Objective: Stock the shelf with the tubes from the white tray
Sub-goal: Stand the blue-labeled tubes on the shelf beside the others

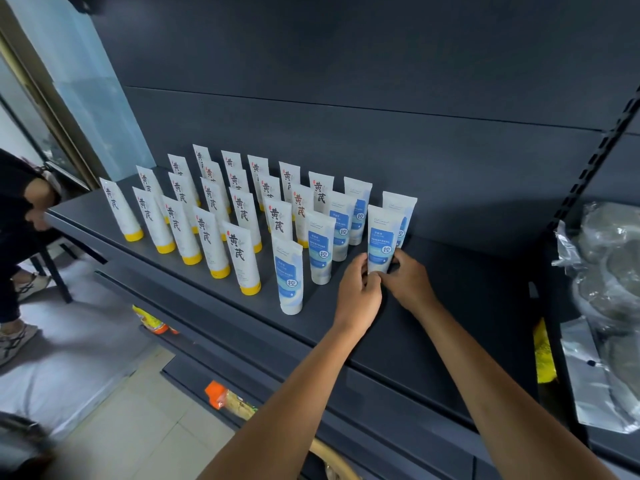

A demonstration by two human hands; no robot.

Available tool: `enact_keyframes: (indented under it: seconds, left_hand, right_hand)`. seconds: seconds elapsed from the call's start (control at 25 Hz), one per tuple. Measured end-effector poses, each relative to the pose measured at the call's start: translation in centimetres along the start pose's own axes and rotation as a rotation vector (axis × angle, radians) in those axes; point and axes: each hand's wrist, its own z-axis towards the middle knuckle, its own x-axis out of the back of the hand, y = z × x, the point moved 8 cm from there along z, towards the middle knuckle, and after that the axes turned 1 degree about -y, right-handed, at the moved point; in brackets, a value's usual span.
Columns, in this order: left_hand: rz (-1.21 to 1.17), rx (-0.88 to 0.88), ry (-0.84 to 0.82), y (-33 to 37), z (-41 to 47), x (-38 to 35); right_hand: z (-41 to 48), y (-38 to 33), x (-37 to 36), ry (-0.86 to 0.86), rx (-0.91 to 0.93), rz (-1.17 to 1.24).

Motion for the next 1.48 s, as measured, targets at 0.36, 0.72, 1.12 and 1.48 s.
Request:
enact_keyframes:
  seconds: [0.36, 0.72, 1.12, 1.48]
  left_hand:
    - [0.004, -0.007, -0.012, 0.7, -0.2, -0.1]
    - [-0.013, -0.002, -0.056, 1.0, -0.6, -0.1]
    - [-0.145, 0.019, -0.078, 0.9, -8.1, 4.0]
    - [-0.231, 0.008, 0.016, -6.9, -22.5, 17.1]
  right_hand:
    - [1.1, 0.0, 0.4, -0.112, -0.076, -0.066]
    - [0.0, -0.6, 0.4, -0.046, -0.037, -0.074]
    - [-5.1, -0.5, 2.4, 0.089, -0.102, -0.196]
    - [-21.2, -5.5, -0.9, 0.281, 0.001, -0.175]
